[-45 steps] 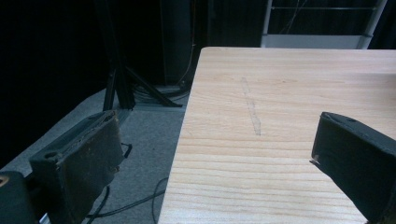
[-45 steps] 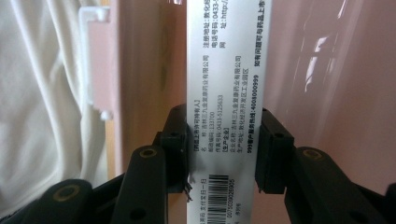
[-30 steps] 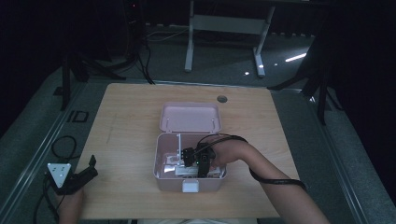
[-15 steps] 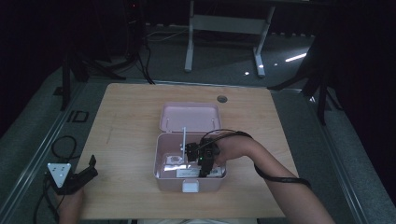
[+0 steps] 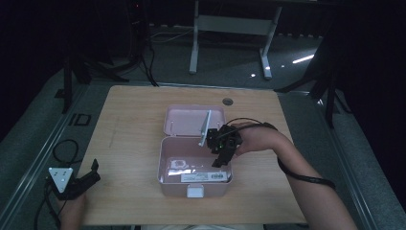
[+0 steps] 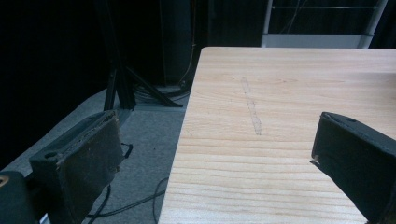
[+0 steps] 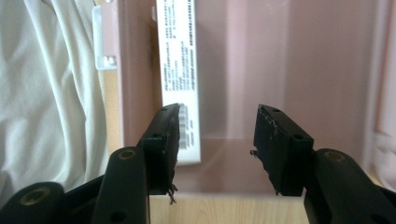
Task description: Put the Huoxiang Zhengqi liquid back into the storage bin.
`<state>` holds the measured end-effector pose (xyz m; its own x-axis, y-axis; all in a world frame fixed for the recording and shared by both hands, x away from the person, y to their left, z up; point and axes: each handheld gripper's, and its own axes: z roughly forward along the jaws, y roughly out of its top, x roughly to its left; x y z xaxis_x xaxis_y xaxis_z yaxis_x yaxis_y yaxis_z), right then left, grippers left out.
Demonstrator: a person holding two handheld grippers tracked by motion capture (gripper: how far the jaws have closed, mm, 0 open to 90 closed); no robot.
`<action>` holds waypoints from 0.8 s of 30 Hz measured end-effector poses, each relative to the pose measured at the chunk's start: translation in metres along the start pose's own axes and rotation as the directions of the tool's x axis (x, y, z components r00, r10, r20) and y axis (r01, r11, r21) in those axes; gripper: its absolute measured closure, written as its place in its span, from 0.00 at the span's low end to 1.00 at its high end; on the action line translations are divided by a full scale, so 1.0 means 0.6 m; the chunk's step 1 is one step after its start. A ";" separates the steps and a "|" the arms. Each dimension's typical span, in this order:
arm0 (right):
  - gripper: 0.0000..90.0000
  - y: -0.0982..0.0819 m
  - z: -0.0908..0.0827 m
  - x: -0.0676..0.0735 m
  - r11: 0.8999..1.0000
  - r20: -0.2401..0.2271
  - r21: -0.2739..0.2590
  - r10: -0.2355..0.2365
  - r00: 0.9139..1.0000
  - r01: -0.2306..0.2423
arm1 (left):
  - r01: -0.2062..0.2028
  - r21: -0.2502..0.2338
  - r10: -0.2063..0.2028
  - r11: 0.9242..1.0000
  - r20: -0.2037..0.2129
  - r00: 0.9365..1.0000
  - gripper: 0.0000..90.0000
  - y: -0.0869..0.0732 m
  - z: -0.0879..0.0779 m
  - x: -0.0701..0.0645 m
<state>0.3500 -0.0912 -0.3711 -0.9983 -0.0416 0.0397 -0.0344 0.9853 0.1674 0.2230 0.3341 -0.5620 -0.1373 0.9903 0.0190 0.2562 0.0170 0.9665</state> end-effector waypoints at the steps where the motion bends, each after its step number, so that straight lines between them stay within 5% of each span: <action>1: 0.55 -0.007 -0.007 -0.001 1.000 0.007 -0.012 0.009 1.000 -0.009 | 0.000 0.000 0.000 1.000 0.000 1.000 0.02 0.000 0.000 0.000; 11: 0.38 -0.075 -0.049 -0.022 0.985 0.067 -0.145 0.108 0.992 -0.098 | -0.004 0.001 0.004 1.000 0.000 1.000 0.02 0.000 0.000 0.000; 21: 0.15 -0.159 -0.049 -0.041 0.943 0.051 -0.270 0.216 0.975 -0.194 | 0.001 0.001 -0.001 1.000 -0.002 1.000 0.02 0.000 0.000 0.000; 24: 0.16 -0.177 -0.037 -0.047 0.928 0.075 -0.306 0.245 0.967 -0.211 | 0.001 0.001 -0.001 1.000 -0.001 1.000 0.02 0.000 0.000 0.000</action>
<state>0.3830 -0.1983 -0.3679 -0.9770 0.2132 0.0052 0.1928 0.8726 0.4488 0.2232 0.3338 -0.5620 -0.1388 0.9901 0.0188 0.2569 0.0177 0.9663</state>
